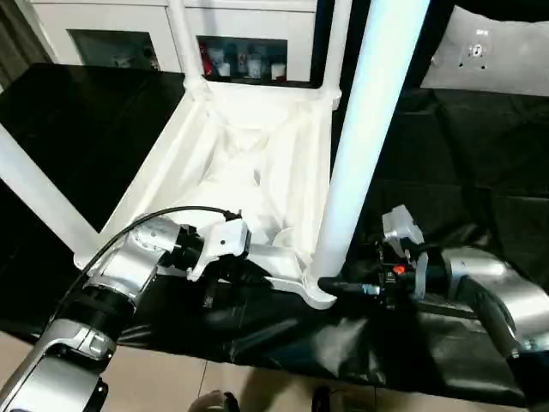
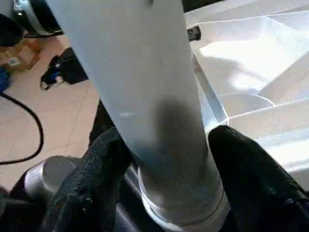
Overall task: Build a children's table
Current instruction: Rotate leg to tighten
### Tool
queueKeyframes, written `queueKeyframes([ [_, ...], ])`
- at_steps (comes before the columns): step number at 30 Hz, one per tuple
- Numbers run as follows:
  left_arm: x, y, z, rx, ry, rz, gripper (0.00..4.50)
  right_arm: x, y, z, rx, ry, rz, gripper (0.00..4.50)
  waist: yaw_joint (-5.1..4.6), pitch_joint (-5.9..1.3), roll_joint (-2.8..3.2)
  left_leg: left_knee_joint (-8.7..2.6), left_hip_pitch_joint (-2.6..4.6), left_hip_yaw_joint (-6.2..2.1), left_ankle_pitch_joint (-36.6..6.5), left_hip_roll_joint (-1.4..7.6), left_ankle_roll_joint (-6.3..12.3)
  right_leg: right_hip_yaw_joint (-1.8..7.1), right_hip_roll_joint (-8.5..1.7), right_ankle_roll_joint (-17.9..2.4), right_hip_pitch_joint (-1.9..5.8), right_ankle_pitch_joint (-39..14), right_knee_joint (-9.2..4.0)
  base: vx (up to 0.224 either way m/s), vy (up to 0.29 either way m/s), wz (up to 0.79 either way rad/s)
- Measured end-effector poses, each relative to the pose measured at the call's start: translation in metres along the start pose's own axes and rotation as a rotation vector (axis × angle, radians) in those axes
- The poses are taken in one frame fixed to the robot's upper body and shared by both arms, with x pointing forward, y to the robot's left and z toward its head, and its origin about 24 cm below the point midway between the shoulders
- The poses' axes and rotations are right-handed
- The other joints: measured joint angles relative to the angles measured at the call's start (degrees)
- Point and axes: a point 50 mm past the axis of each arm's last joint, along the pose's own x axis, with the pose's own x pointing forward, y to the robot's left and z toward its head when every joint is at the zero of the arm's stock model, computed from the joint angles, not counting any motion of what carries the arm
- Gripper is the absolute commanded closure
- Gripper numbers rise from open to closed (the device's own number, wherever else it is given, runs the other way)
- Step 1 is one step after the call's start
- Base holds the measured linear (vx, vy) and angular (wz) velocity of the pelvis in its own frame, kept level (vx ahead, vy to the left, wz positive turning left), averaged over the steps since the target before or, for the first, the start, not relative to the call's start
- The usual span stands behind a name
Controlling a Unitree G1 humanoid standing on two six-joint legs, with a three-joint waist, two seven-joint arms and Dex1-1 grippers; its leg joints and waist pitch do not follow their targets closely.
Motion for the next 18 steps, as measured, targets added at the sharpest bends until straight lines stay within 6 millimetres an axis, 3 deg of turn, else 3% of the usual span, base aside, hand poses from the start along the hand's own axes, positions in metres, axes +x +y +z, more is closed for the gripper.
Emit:
queueKeyframes([
  [7,0.001,0.000,0.001,-0.018,-0.002,-0.002,4.50,0.000,-0.002,0.001,0.008,0.003,0.017,2.29,0.06,0.01,0.01,-0.01,-0.01,0.01,0.0,0.00,0.01,0.00,0.00,-0.1,-0.02,0.0,0.00,0.000,0.000,0.00],
  [13,0.001,-0.002,0.001,-0.077,-0.008,0.010,4.50,0.009,0.004,-0.002,0.002,-0.016,-0.011,2.44,-0.33,0.02,0.01,-0.11,-0.01,0.02,0.0,0.00,-0.03,0.01,0.01,0.0,-0.08,0.0,0.00,0.000,0.000,0.00],
  [16,0.001,-0.001,0.000,-0.120,-0.008,0.078,4.50,0.014,0.003,-0.002,0.008,-0.038,-0.113,2.46,-0.89,0.03,0.02,-0.14,0.06,0.03,0.0,0.00,-0.07,0.02,0.02,0.1,0.05,-0.1,0.00,0.000,0.000,0.00],
  [18,0.003,0.003,-0.001,-0.161,-0.012,0.159,4.50,0.020,-0.002,-0.001,0.024,-0.068,-0.238,2.47,-2.01,0.09,0.04,-0.11,0.24,0.02,0.0,-0.02,-0.10,0.01,0.03,0.1,0.19,-0.1,-0.03,0.000,0.000,0.00],
])
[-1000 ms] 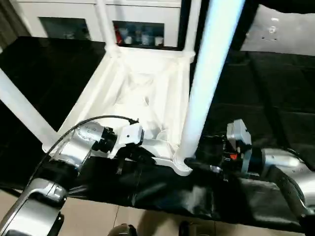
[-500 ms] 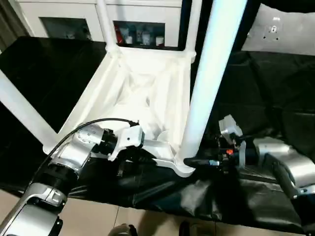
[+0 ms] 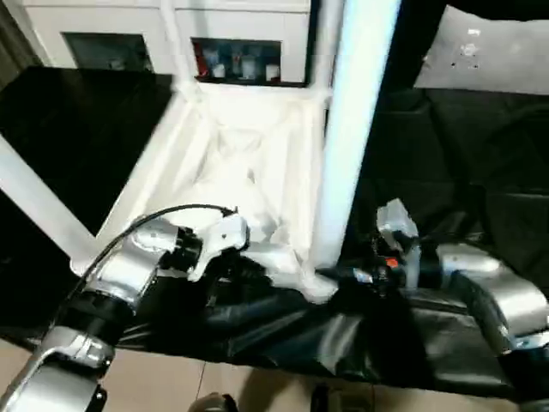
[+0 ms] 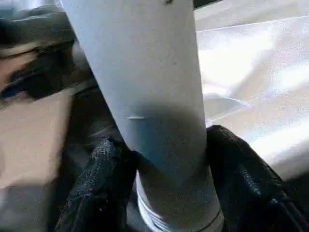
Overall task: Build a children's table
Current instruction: Rotate leg to tighten
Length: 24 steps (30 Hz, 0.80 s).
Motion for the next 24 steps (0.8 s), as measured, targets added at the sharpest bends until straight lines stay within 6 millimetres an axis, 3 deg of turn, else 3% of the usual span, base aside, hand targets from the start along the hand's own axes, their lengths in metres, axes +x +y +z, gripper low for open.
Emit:
queueKeyframes([
  [5,0.017,0.007,0.010,-0.103,-0.027,0.214,4.50,0.024,-0.011,0.008,0.064,-0.093,-0.358,2.50,-2.58,0.79,0.68,0.05,0.39,-0.42,0.0,-0.05,0.00,-0.71,-0.09,0.1,0.30,-0.1,-1.04,0.000,0.000,0.00],
  [7,0.024,0.008,0.014,-0.128,-0.038,0.266,4.50,0.030,-0.013,0.011,0.078,-0.112,-0.457,2.50,-3.45,1.09,1.21,-0.11,0.31,-0.91,0.0,-0.02,0.01,-1.76,-0.28,0.1,0.71,-0.1,-2.22,0.000,0.000,0.00],
  [9,0.030,0.009,0.018,-0.141,-0.045,0.311,4.50,0.036,-0.014,0.013,0.096,-0.134,-0.545,2.50,-4.55,1.61,1.94,-0.28,0.35,-1.76,0.0,-0.03,0.02,-3.16,-0.44,0.3,1.62,-0.2,-3.59,-0.019,0.051,-0.03],
  [11,0.034,0.011,0.022,-0.144,-0.049,0.352,4.50,0.044,-0.014,0.017,0.105,-0.152,-0.624,2.50,-5.22,2.08,2.12,-0.33,0.49,-1.86,0.0,-0.12,0.02,-3.59,-0.75,0.4,1.91,-0.4,-3.65,0.000,0.000,0.00],
  [12,0.036,0.012,0.024,-0.143,-0.053,0.367,4.50,0.046,-0.015,0.019,0.102,-0.157,-0.655,1.94,-5.39,2.61,2.38,-0.38,0.57,-1.91,0.0,-0.15,0.01,-3.51,-0.80,0.6,2.11,-1.2,-3.10,0.000,0.000,0.00],
  [14,0.037,0.013,0.027,-0.133,-0.053,0.373,4.50,0.045,-0.015,0.021,0.096,-0.167,-0.669,1.80,-4.88,3.30,2.25,-0.90,0.91,-1.55,0.0,-0.53,0.00,-2.25,-0.93,0.3,1.67,-4.4,0.36,-0.035,-0.025,0.17],
  [15,0.038,0.013,0.029,-0.114,-0.046,0.376,4.50,0.044,-0.014,0.021,0.097,-0.172,-0.671,1.74,-4.14,3.42,0.54,-1.36,1.95,-0.24,0.0,-1.15,-0.01,0.56,-0.94,0.3,0.97,-5.8,2.73,-0.013,-0.050,0.19],
  [16,0.038,0.013,0.029,-0.108,-0.044,0.376,4.50,0.044,-0.014,0.021,0.096,-0.173,-0.671,1.59,-3.96,3.51,0.19,-1.05,2.41,-0.41,-0.1,-1.52,-0.06,0.87,-0.93,0.6,0.35,-5.7,2.81,0.090,-0.087,0.17],
  [17,0.039,0.012,0.030,-0.084,-0.044,0.369,4.50,0.041,-0.014,0.020,0.082,-0.174,-0.667,1.59,-3.18,3.77,-0.03,0.02,2.25,-0.77,-1.2,-1.91,0.52,1.05,-0.85,0.8,0.27,-5.6,2.70,0.145,-0.041,-0.18],
  [18,0.038,0.012,0.031,-0.072,-0.047,0.362,4.50,0.040,-0.014,0.022,0.072,-0.182,-0.658,1.44,-2.43,3.72,0.69,0.23,1.36,-2.55,-1.8,-2.41,1.59,0.53,-0.75,0.9,0.42,-5.6,2.42,0.145,-0.041,-0.18],
  [19,0.037,0.013,0.033,-0.058,-0.044,0.350,4.50,0.037,-0.014,0.022,0.059,-0.186,-0.648,1.44,-2.18,3.63,1.08,0.10,1.15,-3.45,-1.2,-2.47,0.84,0.04,-0.69,0.9,0.32,-5.5,2.34,0.117,0.020,-0.35],
  [20,0.036,0.013,0.035,-0.046,-0.043,0.341,4.50,0.033,-0.014,0.019,0.045,-0.183,-0.631,1.32,-2.08,3.44,1.30,-0.04,1.10,-3.58,-0.6,-2.29,0.14,-0.10,-0.58,0.8,0.29,-5.5,2.32,0.051,0.020,-0.02],
  [24,0.029,0.013,0.035,0.002,-0.027,0.292,4.50,0.017,-0.016,0.015,-0.010,-0.178,-0.524,0.96,-2.39,2.99,0.53,-0.01,0.54,-3.12,-0.7,-2.30,0.20,0.26,-0.54,-0.9,0.38,-2.0,0.94,0.013,0.005,-0.01],
])
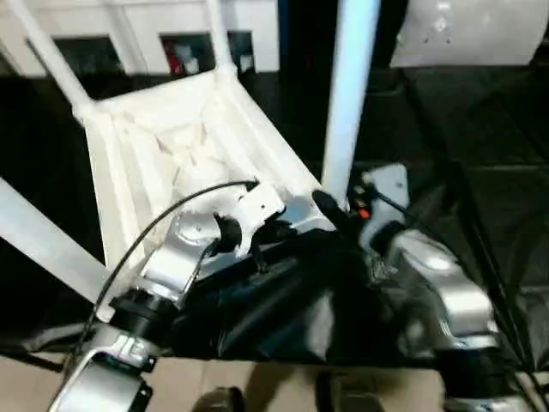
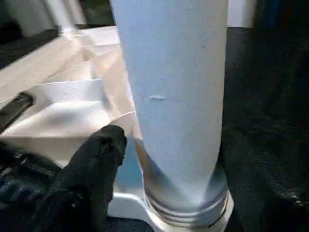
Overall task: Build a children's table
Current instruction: Rotate leg to tighten
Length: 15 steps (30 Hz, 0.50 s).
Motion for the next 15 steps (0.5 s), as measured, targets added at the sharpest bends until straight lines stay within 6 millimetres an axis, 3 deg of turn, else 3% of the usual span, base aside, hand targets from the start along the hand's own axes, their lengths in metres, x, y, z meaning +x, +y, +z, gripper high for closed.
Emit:
queueKeyframes([
  [2,-0.004,0.001,-0.001,0.019,0.001,-0.020,4.50,-0.005,-0.005,-0.002,-0.016,0.011,0.067,0.77,0.12,-0.19,-0.22,-0.07,-0.09,0.04,0.0,0.00,0.12,-0.02,-0.01,0.1,-0.02,0.8,-0.32,0.000,0.000,0.00],
  [6,-0.015,0.004,-0.005,0.056,-0.003,-0.082,4.50,-0.017,-0.015,-0.004,-0.064,0.052,0.211,0.42,1.23,-0.24,-0.22,-0.19,-0.39,0.02,0.1,0.22,0.27,-0.27,0.06,0.2,-0.30,1.2,-0.32,0.000,0.000,0.00],
  [15,-0.034,-0.001,-0.014,0.126,0.004,-0.259,4.50,-0.028,-0.015,0.004,-0.089,0.105,0.582,0.42,2.99,-0.51,-0.44,0.29,-0.95,0.05,0.0,0.76,0.36,-0.48,0.46,0.0,-0.76,1.3,-0.03,0.000,0.000,0.00],
])
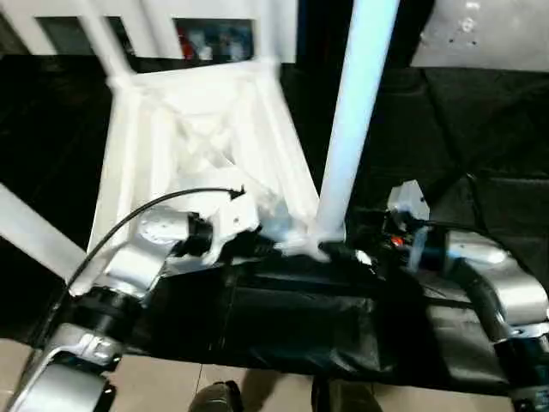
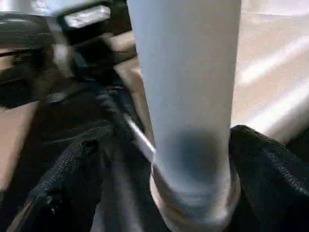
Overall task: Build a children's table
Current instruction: Rotate leg to tighten
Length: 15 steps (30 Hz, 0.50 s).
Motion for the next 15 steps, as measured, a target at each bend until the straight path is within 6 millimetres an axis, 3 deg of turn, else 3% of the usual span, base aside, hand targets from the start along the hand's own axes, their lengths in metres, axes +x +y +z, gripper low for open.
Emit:
queueKeyframes([
  [5,0.002,-0.007,-0.001,0.030,0.007,-0.100,4.50,0.003,-0.001,-0.005,0.042,0.010,0.094,0.88,1.11,-0.09,-0.08,0.60,0.05,0.18,0.0,0.13,0.00,0.04,-0.01,-0.3,0.00,0.2,0.17,0.000,0.000,0.00],
  [11,-0.001,-0.011,-0.003,0.054,0.018,-0.163,4.50,0.003,0.001,-0.004,0.058,0.047,0.226,1.38,1.37,-0.25,-0.36,1.07,0.08,0.96,0.0,0.58,0.00,0.14,-0.01,-0.2,0.03,0.3,0.19,0.000,0.000,0.00],
  [15,-0.001,-0.012,-0.004,0.059,0.023,-0.176,4.50,0.003,0.001,-0.006,0.069,0.059,0.268,1.83,1.42,-0.56,-0.87,1.08,0.09,1.13,0.0,0.62,0.00,0.24,-0.02,-0.3,0.03,0.4,0.20,0.000,0.000,0.00],
])
